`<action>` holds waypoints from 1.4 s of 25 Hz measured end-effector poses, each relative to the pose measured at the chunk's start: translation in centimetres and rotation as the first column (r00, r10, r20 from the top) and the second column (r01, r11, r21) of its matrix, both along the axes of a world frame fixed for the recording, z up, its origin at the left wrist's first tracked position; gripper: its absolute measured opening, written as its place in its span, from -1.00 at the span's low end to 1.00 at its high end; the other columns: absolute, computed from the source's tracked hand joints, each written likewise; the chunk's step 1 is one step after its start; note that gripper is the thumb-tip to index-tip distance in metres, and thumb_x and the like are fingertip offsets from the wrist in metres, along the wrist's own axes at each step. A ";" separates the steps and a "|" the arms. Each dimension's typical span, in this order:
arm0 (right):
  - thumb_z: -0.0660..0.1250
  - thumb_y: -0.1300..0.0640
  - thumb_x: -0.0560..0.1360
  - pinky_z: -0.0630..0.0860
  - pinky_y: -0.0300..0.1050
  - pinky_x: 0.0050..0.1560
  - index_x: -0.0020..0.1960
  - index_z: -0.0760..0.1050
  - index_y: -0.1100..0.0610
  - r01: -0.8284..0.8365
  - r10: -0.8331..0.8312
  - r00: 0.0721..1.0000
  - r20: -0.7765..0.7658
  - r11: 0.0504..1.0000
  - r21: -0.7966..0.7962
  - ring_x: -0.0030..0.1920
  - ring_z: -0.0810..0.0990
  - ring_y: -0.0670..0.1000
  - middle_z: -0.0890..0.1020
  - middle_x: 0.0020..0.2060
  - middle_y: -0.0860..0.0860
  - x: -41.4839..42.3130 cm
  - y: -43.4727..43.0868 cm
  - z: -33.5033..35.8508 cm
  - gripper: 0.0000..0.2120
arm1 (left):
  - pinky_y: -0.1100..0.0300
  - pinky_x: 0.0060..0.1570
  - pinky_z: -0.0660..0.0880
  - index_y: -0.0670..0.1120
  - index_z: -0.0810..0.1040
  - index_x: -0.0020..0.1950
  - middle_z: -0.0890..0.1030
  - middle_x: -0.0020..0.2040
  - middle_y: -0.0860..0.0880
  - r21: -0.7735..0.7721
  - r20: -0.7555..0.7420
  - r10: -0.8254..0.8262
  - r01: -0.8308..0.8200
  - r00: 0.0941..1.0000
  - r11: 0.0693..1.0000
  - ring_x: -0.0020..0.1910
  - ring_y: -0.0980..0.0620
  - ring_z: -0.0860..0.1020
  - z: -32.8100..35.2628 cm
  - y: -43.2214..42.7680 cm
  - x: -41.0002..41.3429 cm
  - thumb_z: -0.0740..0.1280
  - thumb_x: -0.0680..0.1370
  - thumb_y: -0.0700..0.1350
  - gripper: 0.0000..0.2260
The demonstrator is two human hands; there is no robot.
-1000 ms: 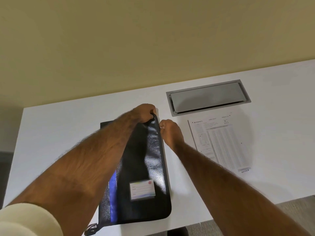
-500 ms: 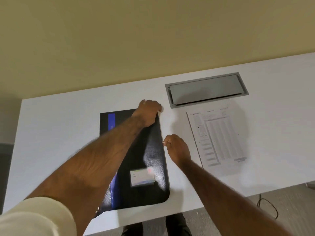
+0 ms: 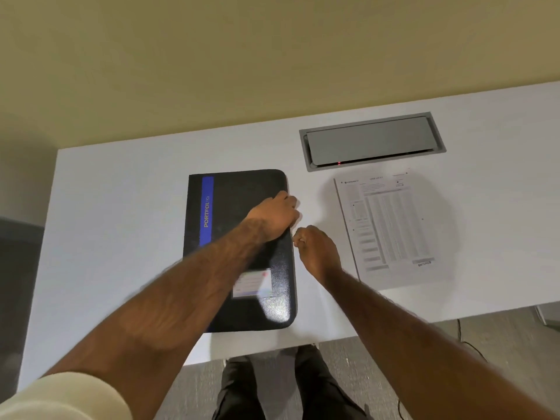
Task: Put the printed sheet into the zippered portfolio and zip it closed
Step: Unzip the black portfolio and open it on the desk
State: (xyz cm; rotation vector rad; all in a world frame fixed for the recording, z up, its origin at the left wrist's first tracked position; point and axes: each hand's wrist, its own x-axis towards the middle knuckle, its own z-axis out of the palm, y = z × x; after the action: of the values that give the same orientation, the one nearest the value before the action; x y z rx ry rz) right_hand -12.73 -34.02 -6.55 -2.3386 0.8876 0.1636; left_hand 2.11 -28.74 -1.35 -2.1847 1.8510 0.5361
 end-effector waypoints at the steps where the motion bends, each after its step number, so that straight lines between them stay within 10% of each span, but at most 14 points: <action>1: 0.21 0.24 0.61 0.60 -0.01 -0.06 -0.06 0.62 0.13 -0.012 0.013 1.000 -0.002 1.000 0.008 -0.13 0.61 0.09 0.64 -0.10 0.06 -0.8 0.5 0.0 -0.78 | -0.01 0.15 0.49 -0.10 0.58 0.15 0.46 0.26 -0.11 0.004 0.000 0.014 -0.014 1.000 1.000 0.28 -0.13 0.37 0.1 0.0 0.0 0.28 0.57 -0.27 -0.81; 12: 0.23 0.21 0.60 0.61 -0.08 -0.11 -0.07 0.62 0.11 -0.137 0.136 0.990 0.021 0.989 0.062 -0.17 0.56 -0.02 0.61 -0.14 0.00 -8.8 5.0 -1.0 -0.81 | -0.05 0.31 0.46 -0.16 0.56 0.21 0.36 0.43 -0.13 0.041 -0.044 0.199 -0.197 0.979 0.980 0.43 -0.17 0.32 -0.5 -0.4 0.2 0.26 0.56 -0.31 -0.74; 16: 0.23 0.23 0.54 0.50 -0.17 -0.16 -0.13 0.62 0.09 -0.111 0.115 0.993 -0.026 0.985 0.133 -0.19 0.51 -0.06 0.57 -0.19 -0.04 -8.4 4.5 -0.8 -0.80 | 0.01 0.41 0.37 -0.13 0.48 0.39 0.34 0.50 -0.11 -0.192 -0.272 0.417 -0.474 0.867 0.860 0.48 -0.13 0.28 -1.5 2.5 -3.6 0.26 0.60 -0.25 -0.65; 20: 0.24 0.24 0.54 0.41 -0.25 -0.24 -0.27 0.55 0.10 0.023 -0.009 0.999 -0.047 0.948 0.317 -0.30 0.51 -0.09 0.59 -0.29 -0.02 -6.7 3.8 0.0 -0.76 | 0.19 0.02 0.43 -0.01 0.56 0.01 0.55 0.00 0.04 -0.295 -0.614 0.603 -0.857 0.510 0.423 -0.01 0.06 0.49 -1.3 9.8 -13.0 0.24 0.63 -0.13 -0.89; 23: 0.29 0.26 0.55 0.52 -0.15 -0.22 -0.17 0.59 0.25 0.215 -0.211 0.975 -0.072 0.802 0.557 -0.27 0.53 0.04 0.59 -0.27 0.14 -5.0 2.9 0.6 -0.83 | 0.00 -0.15 0.56 -0.07 0.60 -0.11 0.66 -0.14 -0.05 0.178 -0.775 0.622 -0.983 -0.115 0.040 -0.18 -0.05 0.63 -1.8 13.9 -20.0 0.26 0.61 -0.21 -0.84; 26: 0.35 0.25 0.58 0.63 -0.13 -0.15 0.05 0.58 0.28 0.293 -0.302 0.942 -0.144 0.541 0.788 -0.14 0.64 0.11 0.63 -0.14 0.14 -4.4 1.7 1.4 -0.90 | 0.16 -0.36 0.52 -0.16 0.64 -0.03 0.68 -0.09 -0.15 0.679 -0.634 0.329 -0.707 -0.700 -0.196 -0.22 -0.11 0.65 -2.4 13.9 -23.7 0.26 0.63 -0.27 -0.83; 31: 0.43 0.25 0.54 0.61 -0.27 -0.33 -0.01 0.54 0.29 0.229 -0.183 0.972 -0.146 0.604 0.763 -0.26 0.63 0.04 0.62 -0.21 0.10 -3.6 1.4 2.1 -0.88 | -0.05 0.11 0.63 -0.19 0.53 0.24 0.68 0.15 -0.22 0.873 -0.472 -0.075 -0.454 -0.878 -0.180 0.05 -0.22 0.70 -4.0 10.7 -24.4 0.26 0.66 -0.23 -0.83; 35: 0.45 0.29 0.51 0.57 -0.32 -0.42 -0.21 0.51 0.20 0.190 -0.149 0.981 -0.121 0.676 0.712 -0.36 0.59 0.04 0.59 -0.32 0.11 -3.1 1.6 2.5 -0.84 | 0.03 -0.04 0.66 -0.21 0.56 0.25 0.69 0.13 -0.20 0.866 -0.473 -0.053 -0.453 -0.880 -0.209 0.00 -0.19 0.72 -4.8 9.8 -24.3 0.32 0.64 -0.14 -0.77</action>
State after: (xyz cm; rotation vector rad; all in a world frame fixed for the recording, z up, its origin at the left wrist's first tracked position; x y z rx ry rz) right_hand -15.85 -32.41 -4.10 -1.5024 0.8564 0.4189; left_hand -22.20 -18.95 -6.16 1.0939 0.8289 -0.9894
